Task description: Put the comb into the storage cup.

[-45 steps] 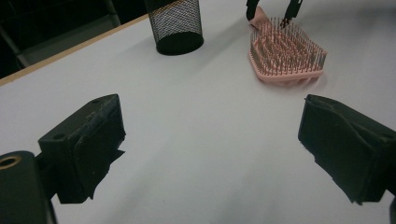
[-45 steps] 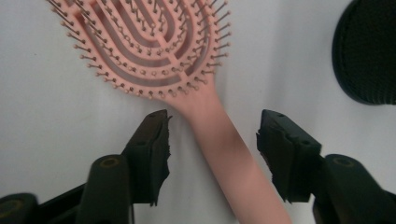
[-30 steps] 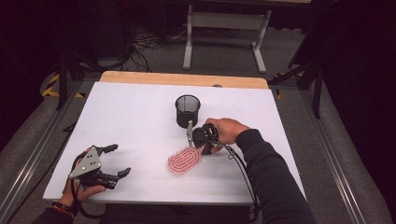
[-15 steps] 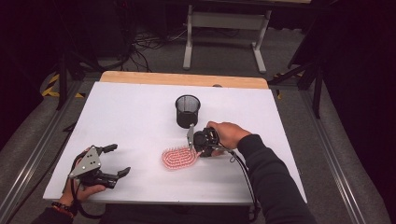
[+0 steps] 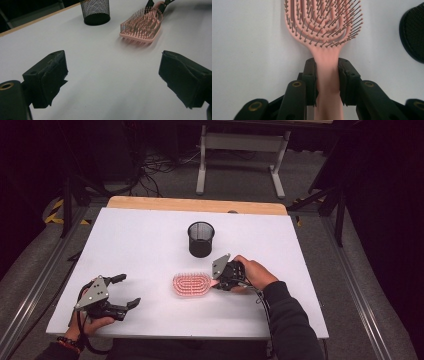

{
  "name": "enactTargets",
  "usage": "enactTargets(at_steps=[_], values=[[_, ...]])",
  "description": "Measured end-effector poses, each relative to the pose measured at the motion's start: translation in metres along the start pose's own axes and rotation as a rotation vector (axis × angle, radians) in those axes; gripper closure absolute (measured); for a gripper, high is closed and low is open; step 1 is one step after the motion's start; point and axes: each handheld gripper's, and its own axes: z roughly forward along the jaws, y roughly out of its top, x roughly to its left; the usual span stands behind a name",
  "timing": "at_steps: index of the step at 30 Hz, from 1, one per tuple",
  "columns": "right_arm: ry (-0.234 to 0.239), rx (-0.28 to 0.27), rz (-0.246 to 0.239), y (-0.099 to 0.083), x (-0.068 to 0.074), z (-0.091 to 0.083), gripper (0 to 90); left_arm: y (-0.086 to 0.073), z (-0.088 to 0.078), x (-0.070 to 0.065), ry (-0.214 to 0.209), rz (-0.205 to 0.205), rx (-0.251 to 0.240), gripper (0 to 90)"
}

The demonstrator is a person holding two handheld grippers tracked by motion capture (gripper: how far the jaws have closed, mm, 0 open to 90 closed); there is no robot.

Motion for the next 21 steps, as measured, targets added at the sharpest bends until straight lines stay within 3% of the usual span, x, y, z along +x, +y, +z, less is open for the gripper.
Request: enactTargets(at_steps=[1, 3, 4, 8, 11, 14, 15, 19, 21], values=[[0.000, 0.000, 0.000, 0.000, 0.000, 0.000, 70.1, 0.000, 0.000, 0.000, 0.000, 0.000, 0.000, 9.7], [-0.033, -0.029, 0.013, -0.006, 0.004, -0.001, 70.1, 0.002, 0.010, 0.001, -0.034, -0.066, -0.003, 10.2], [-0.040, -0.040, 0.017, -0.007, 0.005, -0.002, 70.2, 0.005, 0.015, -0.001, -0.048, -0.073, 0.000, 10.5], [-0.093, -0.096, 0.042, -0.010, 0.009, -0.005, 70.2, 0.012, 0.031, -0.010, -0.091, -0.054, 0.008, 10.8], [-0.138, -0.146, 0.054, -0.010, 0.012, -0.007, 70.2, 0.015, 0.044, -0.017, -0.127, -0.041, 0.046, 10.7], [-0.182, -0.177, 0.064, -0.008, 0.015, -0.009, 70.2, 0.017, 0.052, -0.019, -0.124, -0.042, 0.078, 10.4], [-0.192, -0.190, 0.061, -0.008, 0.016, -0.009, 70.2, 0.020, 0.062, -0.022, -0.115, -0.043, 0.113, 10.7], [-0.236, -0.235, 0.083, -0.004, 0.020, -0.007, 70.2, 0.030, 0.071, -0.027, -0.149, -0.052, 0.082, 11.2], [-0.249, -0.267, 0.095, -0.001, 0.023, -0.007, 70.2, 0.036, 0.076, -0.029, -0.141, -0.054, 0.063, 11.9]])
